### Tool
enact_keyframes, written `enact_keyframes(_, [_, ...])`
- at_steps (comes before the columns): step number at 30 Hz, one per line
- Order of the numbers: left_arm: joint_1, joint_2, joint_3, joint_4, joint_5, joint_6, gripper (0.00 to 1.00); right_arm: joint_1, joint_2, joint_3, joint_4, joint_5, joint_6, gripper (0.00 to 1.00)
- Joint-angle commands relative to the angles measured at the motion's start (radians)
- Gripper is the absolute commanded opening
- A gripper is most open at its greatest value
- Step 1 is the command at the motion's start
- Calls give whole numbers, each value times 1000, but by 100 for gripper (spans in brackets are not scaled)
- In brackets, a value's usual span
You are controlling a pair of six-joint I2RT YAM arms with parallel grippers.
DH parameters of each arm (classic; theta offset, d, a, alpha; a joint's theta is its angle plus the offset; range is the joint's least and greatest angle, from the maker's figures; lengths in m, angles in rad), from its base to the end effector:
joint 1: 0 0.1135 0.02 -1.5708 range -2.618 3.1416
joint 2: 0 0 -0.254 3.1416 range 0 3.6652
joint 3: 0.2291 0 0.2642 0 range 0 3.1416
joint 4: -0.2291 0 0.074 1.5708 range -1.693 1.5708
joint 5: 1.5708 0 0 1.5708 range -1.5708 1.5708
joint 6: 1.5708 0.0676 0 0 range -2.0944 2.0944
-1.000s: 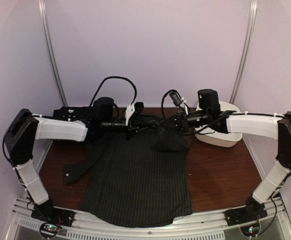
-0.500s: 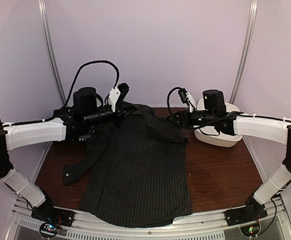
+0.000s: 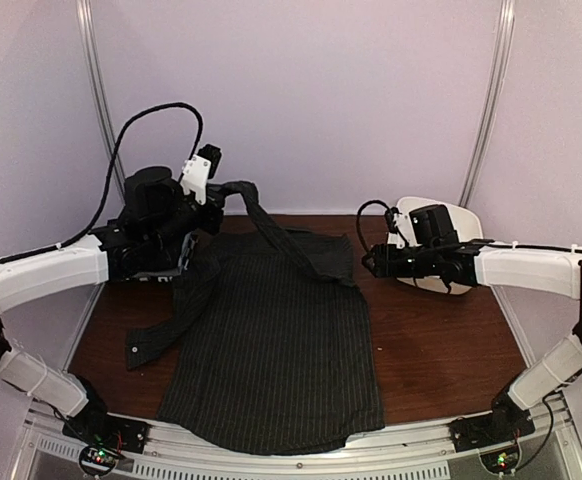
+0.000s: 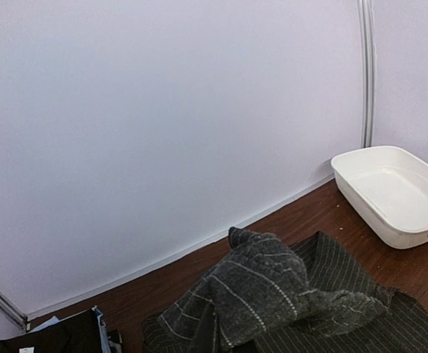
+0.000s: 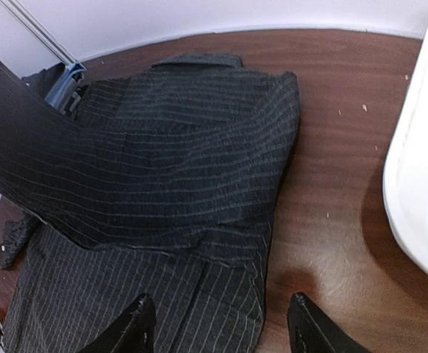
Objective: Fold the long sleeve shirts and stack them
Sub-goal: Fold the flattened shirt at the center of the board.
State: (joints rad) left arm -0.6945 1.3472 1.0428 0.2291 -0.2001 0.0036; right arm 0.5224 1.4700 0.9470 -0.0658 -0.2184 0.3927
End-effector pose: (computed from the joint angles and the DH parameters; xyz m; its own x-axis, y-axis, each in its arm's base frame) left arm 0.2906 -0.2245 0.3308 -0.0561 0.0513 -0.9971 0.4752 0.8797 0.0185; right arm 0.3079 0.1942 0.2119 -0.6908 0.0334 -0.7223 -0.4101 0.8046 0.4294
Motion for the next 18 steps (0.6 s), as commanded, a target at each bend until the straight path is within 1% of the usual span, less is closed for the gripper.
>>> enact_keyframes(1, [3,54,30,16,-154,3,0,11,-15,-75,-33,37,76,63])
enact_keyframes(3, [3,71,32,20,-168,0,0,10,13,-71,-17,37,83,63])
enact_keyframes(5, [3,82,32,10,-184,-41,0,11,58,-45,2,41,81,64])
enact_keyframes(7, [3,89,26,-3,-204,-59,0,11,126,15,4,30,73,63])
enact_keyframes(11, [3,95,0,-37,-227,-104,0,10,281,165,-14,41,63,57])
enact_keyframes(14, [3,93,-28,-56,-225,-140,0,3,405,282,-32,74,62,56])
enact_keyframes(18, [3,96,-65,-62,-221,-174,0,-17,527,380,-29,87,64,55])
